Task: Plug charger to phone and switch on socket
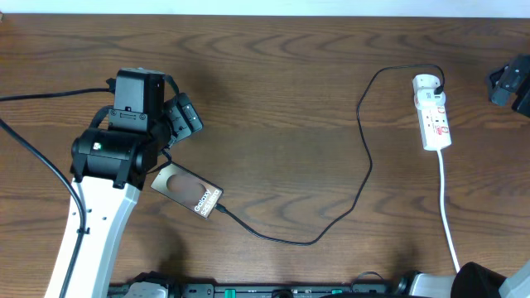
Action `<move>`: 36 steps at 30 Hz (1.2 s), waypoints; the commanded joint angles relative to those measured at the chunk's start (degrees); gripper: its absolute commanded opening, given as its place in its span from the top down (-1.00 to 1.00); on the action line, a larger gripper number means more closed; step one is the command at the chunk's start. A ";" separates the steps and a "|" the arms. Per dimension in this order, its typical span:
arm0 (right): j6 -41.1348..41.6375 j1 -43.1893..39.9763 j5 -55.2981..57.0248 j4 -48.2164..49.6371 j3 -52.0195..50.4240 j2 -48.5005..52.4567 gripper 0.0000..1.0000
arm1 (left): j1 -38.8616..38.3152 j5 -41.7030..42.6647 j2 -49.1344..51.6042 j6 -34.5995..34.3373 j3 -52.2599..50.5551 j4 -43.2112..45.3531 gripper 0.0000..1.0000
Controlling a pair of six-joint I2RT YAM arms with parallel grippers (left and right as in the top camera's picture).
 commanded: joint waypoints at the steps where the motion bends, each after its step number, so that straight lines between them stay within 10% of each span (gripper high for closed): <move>1: 0.87 0.24 0.44 -0.11 -0.15 -0.17 -0.99 | -0.24 -0.94 0.11 0.74 1.22 -0.11 -0.87; 17: 0.87 0.24 0.44 -0.11 -0.15 -0.17 -0.99 | -0.24 -5.73 -8.85 6.58 -4.35 -1.97 -0.87; 36: 0.87 0.24 0.44 -0.11 -0.15 -0.17 -0.98 | 2.64 -13.05 -58.62 6.62 -74.95 81.59 -0.87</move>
